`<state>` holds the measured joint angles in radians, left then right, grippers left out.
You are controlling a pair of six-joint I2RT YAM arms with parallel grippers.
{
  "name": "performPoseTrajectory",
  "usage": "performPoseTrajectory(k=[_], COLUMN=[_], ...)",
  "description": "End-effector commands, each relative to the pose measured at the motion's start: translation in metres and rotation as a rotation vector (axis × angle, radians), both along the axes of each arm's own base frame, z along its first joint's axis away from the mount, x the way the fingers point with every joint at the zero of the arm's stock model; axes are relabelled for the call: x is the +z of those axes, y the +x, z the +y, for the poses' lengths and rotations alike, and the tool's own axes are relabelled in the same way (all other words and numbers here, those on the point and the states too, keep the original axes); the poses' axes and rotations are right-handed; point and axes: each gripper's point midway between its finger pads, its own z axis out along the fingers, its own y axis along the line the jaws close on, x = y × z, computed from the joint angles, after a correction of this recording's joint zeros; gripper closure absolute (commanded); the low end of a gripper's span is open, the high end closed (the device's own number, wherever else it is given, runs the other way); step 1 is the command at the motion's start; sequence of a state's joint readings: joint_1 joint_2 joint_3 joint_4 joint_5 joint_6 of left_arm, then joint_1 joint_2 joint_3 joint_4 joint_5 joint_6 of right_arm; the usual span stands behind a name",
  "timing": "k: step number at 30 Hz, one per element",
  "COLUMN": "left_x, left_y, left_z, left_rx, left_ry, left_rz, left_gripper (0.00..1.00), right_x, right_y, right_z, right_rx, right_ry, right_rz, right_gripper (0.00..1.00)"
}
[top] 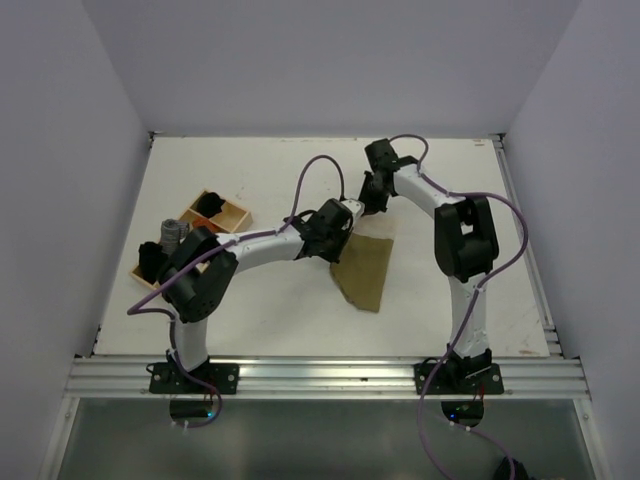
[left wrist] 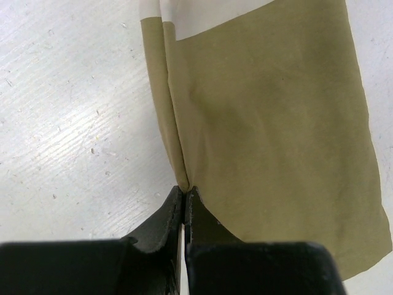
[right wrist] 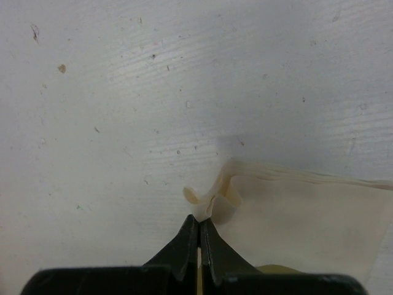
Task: Roll the underwear
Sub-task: Fold the underwear
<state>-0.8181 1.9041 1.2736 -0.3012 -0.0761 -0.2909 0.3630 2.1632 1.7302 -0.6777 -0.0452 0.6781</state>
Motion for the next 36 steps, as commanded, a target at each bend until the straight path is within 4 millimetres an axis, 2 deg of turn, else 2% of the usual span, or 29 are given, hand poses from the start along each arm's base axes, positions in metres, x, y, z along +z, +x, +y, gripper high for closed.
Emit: performPoseTrajectory(k=[1,6,12,18,29,36], left_x=[0.04,0.046,0.054,0.055,0.057,0.045], left_y=[0.011,0.008,0.001,-0.006,-0.014,-0.024], left_z=[-0.013,-0.021,-0.03,-0.041,-0.071,-0.092], left_rx=[-0.015,-0.03,-0.068,-0.088,-0.128,-0.167], left_ry=[-0.045,-0.029,0.009,0.035,0.055,0.069], left_rz=[-0.095,-0.128,-0.173,-0.191,-0.192,-0.165], left_gripper=[1.0,1.0,1.0,1.0,1.0,1.0], right_x=[0.038,0.048,0.054,0.055,0.059,0.048], right_y=[0.014,0.015,0.016,0.007,-0.003,-0.011], right_z=[0.002,0.005,-0.001,-0.002,-0.032,-0.047], right_rx=[0.018,0.047,0.049,0.071,0.062,0.061], right_ry=[0.067,0.1,0.129,0.161,0.182,0.184], right_rz=[-0.122,-0.156,-0.18,-0.198,-0.221,-0.202], right_gripper=[1.0,1.0,1.0,1.0,1.0,1.0])
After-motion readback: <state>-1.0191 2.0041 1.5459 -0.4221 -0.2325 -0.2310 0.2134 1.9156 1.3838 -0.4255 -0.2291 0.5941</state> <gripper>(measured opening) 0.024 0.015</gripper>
